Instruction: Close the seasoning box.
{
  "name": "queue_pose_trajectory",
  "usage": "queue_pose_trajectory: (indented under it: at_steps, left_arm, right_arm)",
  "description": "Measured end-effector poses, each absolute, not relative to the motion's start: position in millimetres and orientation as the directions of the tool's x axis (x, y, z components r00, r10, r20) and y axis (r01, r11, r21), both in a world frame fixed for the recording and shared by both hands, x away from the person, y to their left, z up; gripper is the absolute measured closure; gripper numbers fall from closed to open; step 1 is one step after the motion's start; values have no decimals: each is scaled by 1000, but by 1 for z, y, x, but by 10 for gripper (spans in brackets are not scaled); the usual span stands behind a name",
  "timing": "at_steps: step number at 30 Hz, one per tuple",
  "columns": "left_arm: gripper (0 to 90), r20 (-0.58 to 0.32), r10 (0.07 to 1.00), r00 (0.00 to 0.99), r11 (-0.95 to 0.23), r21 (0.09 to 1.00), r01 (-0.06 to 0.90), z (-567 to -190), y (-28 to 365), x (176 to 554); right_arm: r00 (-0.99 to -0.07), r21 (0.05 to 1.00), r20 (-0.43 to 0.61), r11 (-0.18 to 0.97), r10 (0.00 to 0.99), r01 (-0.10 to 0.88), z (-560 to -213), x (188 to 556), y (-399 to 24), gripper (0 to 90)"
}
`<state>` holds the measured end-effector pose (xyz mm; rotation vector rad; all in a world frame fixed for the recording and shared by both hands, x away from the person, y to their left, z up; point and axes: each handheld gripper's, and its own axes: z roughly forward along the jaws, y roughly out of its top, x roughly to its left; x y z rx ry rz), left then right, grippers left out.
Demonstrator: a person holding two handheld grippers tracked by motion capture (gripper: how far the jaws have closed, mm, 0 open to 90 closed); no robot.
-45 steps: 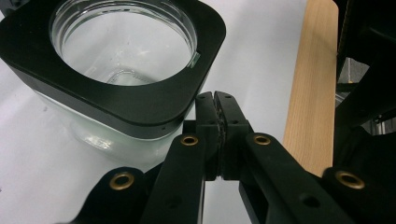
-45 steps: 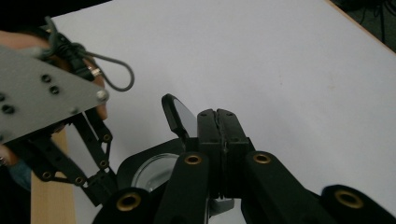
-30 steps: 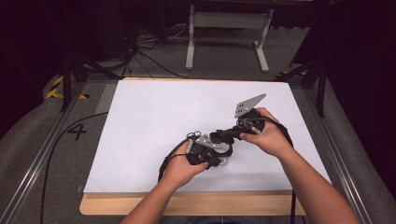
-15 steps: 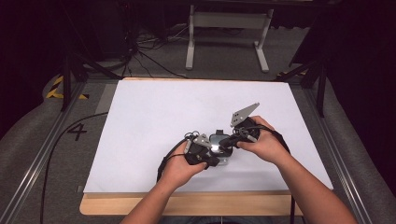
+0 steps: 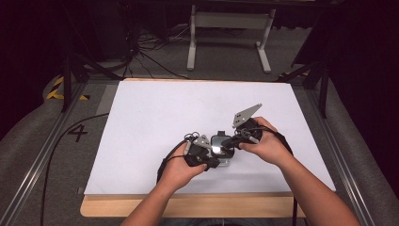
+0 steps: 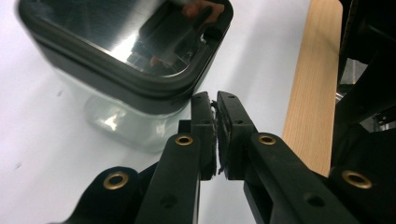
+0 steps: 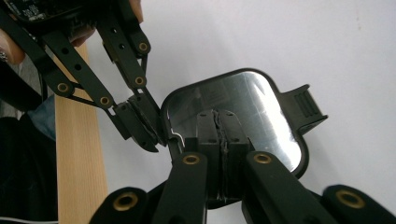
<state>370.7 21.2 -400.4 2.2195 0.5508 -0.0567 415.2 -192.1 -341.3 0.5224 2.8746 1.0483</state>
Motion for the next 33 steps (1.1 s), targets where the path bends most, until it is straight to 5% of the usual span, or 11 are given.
queue_pose_trajectory:
  at_steps: [17, 33]
  left_arm:
    - [784, -192, 523, 830, -452, 763, 461, -373, 91, 374]
    - [693, -169, 667, 726, -381, 760, 527, -381, 137, 393]
  right_arm:
    - [-864, 755, 70, 540, 498, 372, -310, 427, -259, 665]
    - [-706, 736, 31, 462, 707, 494, -344, 443, -343, 548]
